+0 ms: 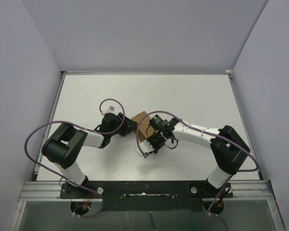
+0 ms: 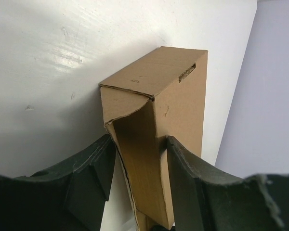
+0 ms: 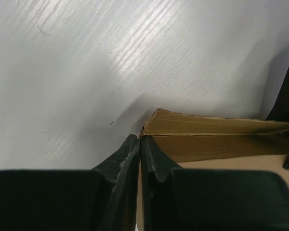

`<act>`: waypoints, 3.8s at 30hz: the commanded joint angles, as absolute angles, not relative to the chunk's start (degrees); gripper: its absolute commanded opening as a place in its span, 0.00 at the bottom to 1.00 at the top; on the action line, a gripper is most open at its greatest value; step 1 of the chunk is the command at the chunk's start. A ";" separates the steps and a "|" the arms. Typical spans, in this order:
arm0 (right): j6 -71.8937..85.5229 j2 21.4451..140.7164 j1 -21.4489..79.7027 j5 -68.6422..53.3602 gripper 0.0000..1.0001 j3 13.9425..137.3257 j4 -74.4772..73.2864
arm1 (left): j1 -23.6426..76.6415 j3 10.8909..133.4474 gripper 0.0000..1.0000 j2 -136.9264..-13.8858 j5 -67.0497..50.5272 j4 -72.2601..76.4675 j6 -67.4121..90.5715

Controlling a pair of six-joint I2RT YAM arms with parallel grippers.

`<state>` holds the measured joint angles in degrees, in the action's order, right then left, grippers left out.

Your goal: Fold the paper box

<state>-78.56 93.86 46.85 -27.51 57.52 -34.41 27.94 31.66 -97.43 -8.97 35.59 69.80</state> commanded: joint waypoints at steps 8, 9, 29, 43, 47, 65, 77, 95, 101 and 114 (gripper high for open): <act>-74.80 98.34 48.77 -24.00 0.05 64.58 -35.91 | 27.94 33.23 0.43 -99.26 -10.19 32.26 68.21; -75.09 98.25 48.69 -24.12 0.05 64.52 -36.26 | 27.95 33.22 0.43 -99.10 -10.47 32.26 67.93; -77.56 105.09 52.19 -21.98 0.06 73.50 -42.44 | 27.95 34.10 0.43 -99.84 -11.20 31.03 67.46; -80.39 105.73 52.87 -20.65 0.06 76.46 -43.06 | 27.86 34.28 0.43 -100.70 -11.96 31.55 67.71; -80.77 105.20 52.29 -21.45 0.06 76.53 -43.58 | 27.78 34.15 0.43 -100.27 -12.10 31.64 67.63; -86.59 96.97 46.34 -28.38 0.07 69.35 -49.51 | 27.60 33.53 0.47 -94.84 -12.27 28.31 65.45; -87.28 97.65 45.89 -28.78 0.07 68.05 -50.83 | 27.01 31.95 0.63 -90.09 -13.32 25.59 63.68; -87.81 97.82 45.88 -29.73 0.07 68.29 -51.89 | 20.49 33.97 0.77 -90.13 -17.68 29.72 59.51; -87.97 98.21 46.14 -29.79 0.06 68.38 -51.90 | 20.31 37.91 0.78 -96.67 -20.89 32.25 57.93; -88.62 99.34 47.23 -29.56 0.06 70.42 -52.10 | 20.48 38.15 0.58 -100.58 -19.70 27.25 55.47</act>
<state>-87.46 99.53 46.35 -27.92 68.03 -51.11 20.62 37.08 -98.78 -19.42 26.87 57.65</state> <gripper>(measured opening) 0.069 0.592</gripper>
